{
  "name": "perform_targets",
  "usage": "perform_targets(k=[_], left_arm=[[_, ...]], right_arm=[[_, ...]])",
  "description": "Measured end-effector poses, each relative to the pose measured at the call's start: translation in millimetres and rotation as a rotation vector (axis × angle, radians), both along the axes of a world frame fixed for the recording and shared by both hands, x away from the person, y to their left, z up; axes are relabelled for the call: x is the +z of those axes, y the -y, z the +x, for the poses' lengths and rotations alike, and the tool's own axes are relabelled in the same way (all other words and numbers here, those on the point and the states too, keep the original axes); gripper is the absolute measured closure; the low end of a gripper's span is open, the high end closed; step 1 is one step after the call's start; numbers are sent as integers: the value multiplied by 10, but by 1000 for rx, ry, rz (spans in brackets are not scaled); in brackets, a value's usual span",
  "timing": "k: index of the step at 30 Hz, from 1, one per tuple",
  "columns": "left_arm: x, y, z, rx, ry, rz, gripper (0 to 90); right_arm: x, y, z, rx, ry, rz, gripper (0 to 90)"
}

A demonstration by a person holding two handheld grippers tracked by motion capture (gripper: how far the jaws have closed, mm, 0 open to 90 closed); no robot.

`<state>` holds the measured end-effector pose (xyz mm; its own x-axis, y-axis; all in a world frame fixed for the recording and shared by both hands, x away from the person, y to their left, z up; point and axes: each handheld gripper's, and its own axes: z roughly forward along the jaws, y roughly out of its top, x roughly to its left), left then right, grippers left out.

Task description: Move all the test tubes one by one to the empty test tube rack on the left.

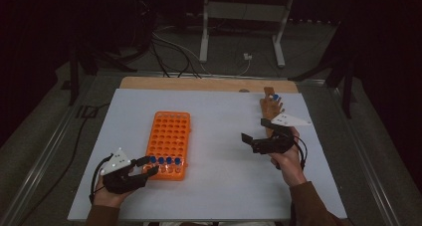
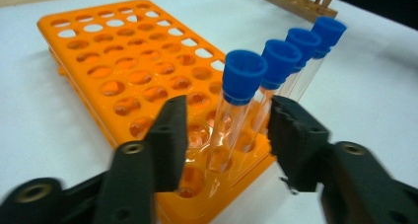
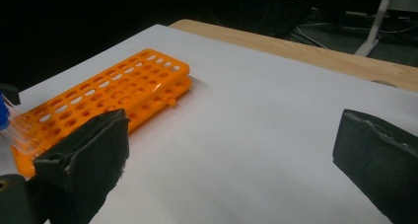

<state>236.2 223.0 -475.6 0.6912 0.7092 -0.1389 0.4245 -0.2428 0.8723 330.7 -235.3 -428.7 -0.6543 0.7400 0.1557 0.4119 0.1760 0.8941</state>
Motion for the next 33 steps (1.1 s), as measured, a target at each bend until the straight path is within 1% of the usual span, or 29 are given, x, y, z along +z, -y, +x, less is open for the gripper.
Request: perform_targets(k=[2, 6, 10, 14, 15, 17, 18, 20, 21, 25, 29, 33], left_arm=[[16, -39, -15, 12, 12, -18, 441], [53, -115, -25, 62, 32, -49, 294], [76, -150, -18, 135, 53, -49, 196], [83, -183, 12, 218, 70, -32, 151], [86, -185, 24, 243, 73, -23, 128], [87, -182, 58, 276, 78, -11, 92], [85, -175, 77, 294, 75, 1, 87], [78, -159, 114, 314, 74, 16, 36], [75, -153, 135, 326, 73, 26, 30], [74, -147, 201, 357, 78, 37, 9], [92, -166, 281, 379, 77, 24, 9], [102, -170, 346, 391, 79, 8, 9]], right_arm=[[4, 16, 6, -4, -1, 1, 7], [11, 47, 20, -13, 2, 2, 6], [14, 72, 36, -21, 3, 1, 7], [16, 109, 65, -38, 4, -4, 7], [17, 119, 73, -41, 4, -5, 7], [19, 139, 93, -49, 6, -11, 7], [19, 147, 102, -53, 11, -19, 7], [17, 163, 121, -64, 23, -40, 7], [16, 172, 132, -70, 25, -46, 7], [10, 215, 202, -92, 25, -74, 7], [16, 272, 294, -115, 17, -89, 7], [25, 340, 387, -151, 14, -100, 7]])
